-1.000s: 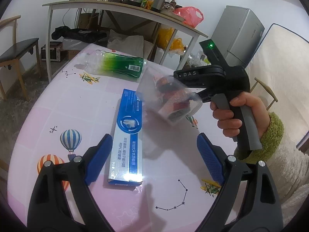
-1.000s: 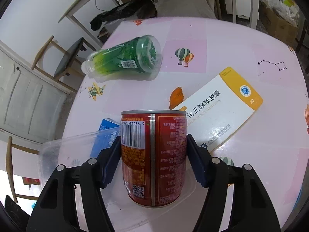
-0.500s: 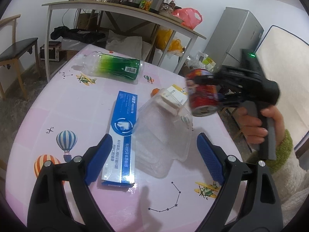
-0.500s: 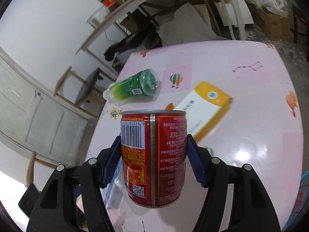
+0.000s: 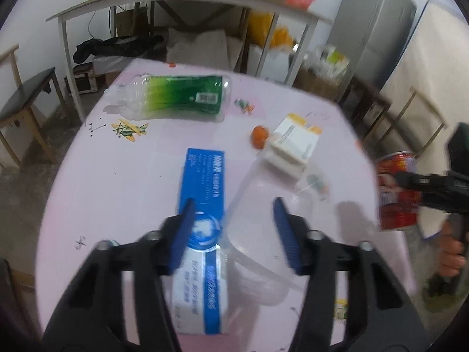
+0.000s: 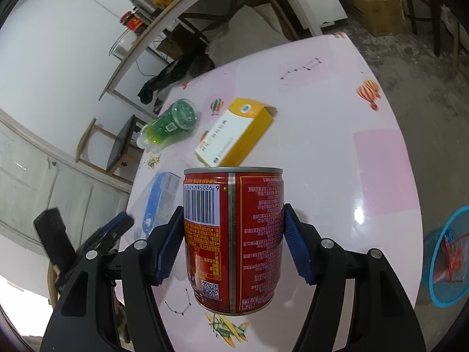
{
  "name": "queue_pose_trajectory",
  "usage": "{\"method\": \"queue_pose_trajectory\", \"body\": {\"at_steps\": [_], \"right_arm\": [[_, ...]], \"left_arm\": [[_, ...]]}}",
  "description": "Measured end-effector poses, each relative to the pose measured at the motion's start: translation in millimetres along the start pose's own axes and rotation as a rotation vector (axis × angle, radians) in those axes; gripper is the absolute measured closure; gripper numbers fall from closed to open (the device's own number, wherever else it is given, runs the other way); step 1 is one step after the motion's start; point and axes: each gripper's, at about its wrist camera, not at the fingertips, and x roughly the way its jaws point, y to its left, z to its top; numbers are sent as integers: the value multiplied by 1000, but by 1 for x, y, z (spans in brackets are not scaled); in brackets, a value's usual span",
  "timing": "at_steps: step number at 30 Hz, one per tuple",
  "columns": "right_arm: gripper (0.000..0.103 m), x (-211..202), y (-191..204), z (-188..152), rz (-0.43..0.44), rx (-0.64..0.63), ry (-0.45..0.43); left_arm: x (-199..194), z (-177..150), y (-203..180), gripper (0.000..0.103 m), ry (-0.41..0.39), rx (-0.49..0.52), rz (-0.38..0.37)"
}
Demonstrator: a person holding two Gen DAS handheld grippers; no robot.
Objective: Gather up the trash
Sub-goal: 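Grasp the clear plastic tray rim with the left tool while the right tool holds the can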
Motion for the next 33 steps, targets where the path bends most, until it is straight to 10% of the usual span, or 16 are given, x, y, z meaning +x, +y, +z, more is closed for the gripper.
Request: {"method": "queue_pose_trajectory", "body": {"at_steps": [4,16,23,33], "right_arm": [[39,-2,-5,-6,-1,10,-4],[39,-7,-11,-25,-75,-33,36],[39,-13,-21,-39,-152,-45,42],[39,-10,-12,-61,-344,-235,-184]], "left_arm": [[9,-6,-8,93,57,36,33],[-10,-74,-38,96,241,-25,-127],[-24,-92,-36,57,257,-103,-213],[2,-70,-65,56,198,45,-117]]}}
